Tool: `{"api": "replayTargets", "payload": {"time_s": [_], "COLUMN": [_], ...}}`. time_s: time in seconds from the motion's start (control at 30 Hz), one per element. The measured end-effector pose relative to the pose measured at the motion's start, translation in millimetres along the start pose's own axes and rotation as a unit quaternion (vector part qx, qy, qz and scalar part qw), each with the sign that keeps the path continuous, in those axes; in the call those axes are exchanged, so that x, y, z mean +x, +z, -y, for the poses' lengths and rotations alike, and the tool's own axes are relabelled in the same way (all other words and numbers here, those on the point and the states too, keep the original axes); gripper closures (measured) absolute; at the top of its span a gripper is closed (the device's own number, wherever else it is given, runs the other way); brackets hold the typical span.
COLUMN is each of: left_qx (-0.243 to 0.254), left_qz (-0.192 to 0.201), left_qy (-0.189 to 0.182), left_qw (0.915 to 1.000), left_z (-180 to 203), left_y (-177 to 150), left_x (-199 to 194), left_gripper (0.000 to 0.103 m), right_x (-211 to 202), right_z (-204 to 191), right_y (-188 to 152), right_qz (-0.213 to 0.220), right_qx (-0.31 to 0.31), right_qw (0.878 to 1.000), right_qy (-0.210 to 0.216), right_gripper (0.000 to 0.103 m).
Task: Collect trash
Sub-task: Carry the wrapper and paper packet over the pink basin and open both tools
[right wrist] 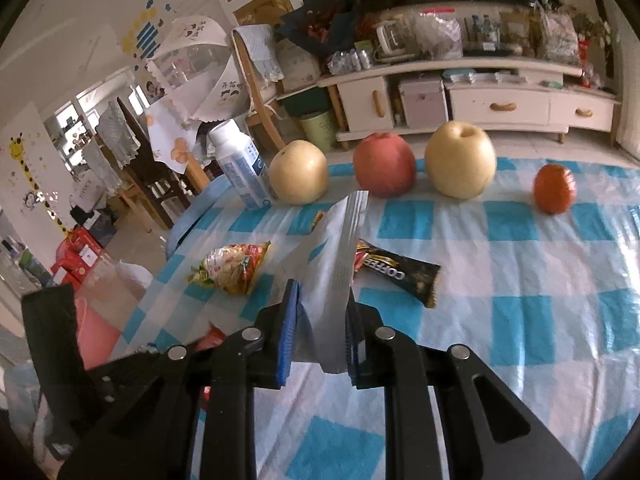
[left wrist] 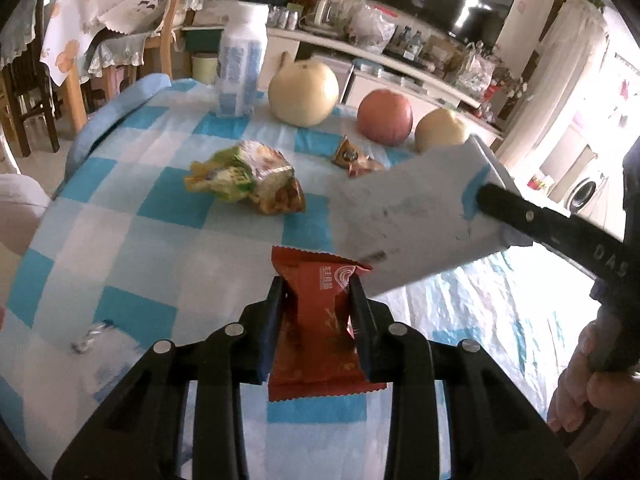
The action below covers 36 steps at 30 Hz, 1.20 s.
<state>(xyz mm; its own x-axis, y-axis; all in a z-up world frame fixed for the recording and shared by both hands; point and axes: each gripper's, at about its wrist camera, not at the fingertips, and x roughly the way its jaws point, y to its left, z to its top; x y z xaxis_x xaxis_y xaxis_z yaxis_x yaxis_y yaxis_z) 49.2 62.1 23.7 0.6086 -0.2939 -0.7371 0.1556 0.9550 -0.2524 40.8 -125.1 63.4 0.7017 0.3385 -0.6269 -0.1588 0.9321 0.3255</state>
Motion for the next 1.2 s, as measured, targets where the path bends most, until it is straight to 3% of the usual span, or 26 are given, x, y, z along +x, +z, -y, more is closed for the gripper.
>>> {"api": "replayTargets", "payload": {"time_s": [0.4,1.2], "left_qx": [-0.001,0.007], "left_qz": [0.028,0.091], "left_qy": [-0.013,0.006], "left_qw": [0.9995,0.9958], "left_z": [-27,-63], "left_y": [-13,-12], "left_x": [-53,-129], "left_gripper": [0.070,0.069], "right_x": [-42,-112], "right_z": [-37,-99], "right_y": [-28,-56], "right_qz": [0.018,0.066], "right_qx": [-0.024,-0.033], "right_qw": [0.999,0.997], "right_qy": [-0.014,-0.012], "right_gripper": [0.084,0.085]}}
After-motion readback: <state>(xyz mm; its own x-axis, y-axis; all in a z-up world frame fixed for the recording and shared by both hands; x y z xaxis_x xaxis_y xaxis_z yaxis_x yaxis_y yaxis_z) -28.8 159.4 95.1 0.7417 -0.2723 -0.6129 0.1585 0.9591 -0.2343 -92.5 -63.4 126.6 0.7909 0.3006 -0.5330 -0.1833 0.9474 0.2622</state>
